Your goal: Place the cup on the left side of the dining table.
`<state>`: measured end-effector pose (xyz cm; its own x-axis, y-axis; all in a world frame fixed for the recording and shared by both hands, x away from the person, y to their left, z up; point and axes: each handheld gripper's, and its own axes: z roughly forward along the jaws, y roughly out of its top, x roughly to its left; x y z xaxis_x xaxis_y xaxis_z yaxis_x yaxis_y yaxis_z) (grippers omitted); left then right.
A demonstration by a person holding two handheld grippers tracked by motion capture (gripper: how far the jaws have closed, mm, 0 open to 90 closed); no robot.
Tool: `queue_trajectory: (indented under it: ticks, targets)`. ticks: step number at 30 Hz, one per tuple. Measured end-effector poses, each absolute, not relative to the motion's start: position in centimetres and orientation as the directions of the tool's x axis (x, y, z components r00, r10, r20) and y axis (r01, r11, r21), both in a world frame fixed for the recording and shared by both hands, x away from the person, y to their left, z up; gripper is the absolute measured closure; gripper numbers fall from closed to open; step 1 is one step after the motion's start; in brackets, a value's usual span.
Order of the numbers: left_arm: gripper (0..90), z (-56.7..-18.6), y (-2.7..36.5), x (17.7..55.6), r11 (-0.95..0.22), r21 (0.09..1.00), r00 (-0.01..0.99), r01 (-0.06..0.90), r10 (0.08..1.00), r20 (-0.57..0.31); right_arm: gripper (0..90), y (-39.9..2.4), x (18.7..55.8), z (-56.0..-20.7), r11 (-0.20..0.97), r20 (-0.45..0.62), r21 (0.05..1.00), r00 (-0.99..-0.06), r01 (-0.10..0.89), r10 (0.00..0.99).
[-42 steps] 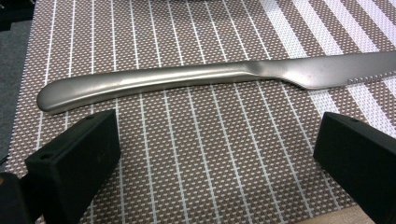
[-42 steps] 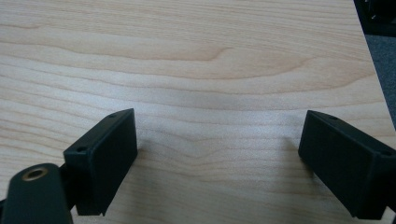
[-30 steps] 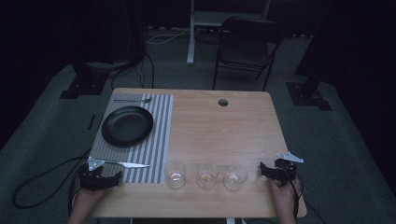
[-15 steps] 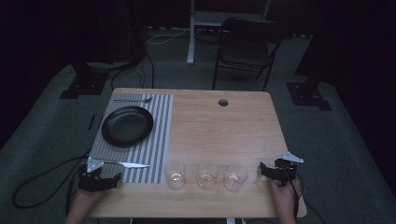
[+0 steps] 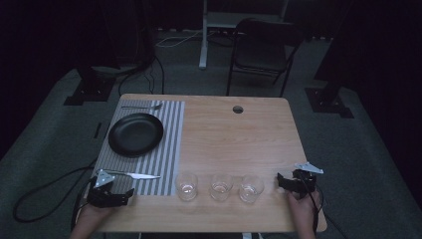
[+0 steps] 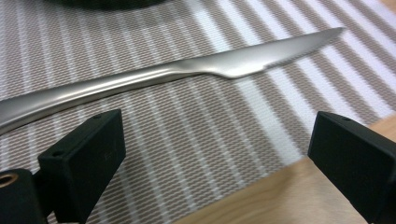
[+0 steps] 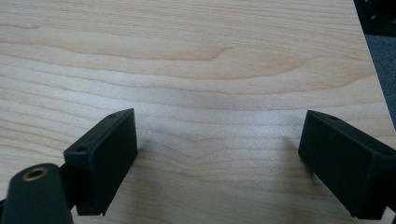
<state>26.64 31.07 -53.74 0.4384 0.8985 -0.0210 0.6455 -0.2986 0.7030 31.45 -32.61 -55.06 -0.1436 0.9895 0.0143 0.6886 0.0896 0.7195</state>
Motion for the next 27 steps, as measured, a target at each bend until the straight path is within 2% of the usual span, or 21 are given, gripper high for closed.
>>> queue_trajectory:
  ticks: [5, 27]
  targets:
    - [4.6, -53.6, 29.9, 26.4, -0.344, 0.697, 0.501, 0.63, 0.865, -0.027, 11.2, -32.6, 31.4, -55.1, 0.09, 0.014, 0.719, -0.144, 0.689, 0.99]
    - [6.3, -53.6, 25.5, 26.1, -0.448, 0.691, 0.648, 0.567, 0.76, -0.04, 11.2, -32.6, 31.4, -55.1, 0.09, 0.014, 0.719, -0.144, 0.689, 0.989]
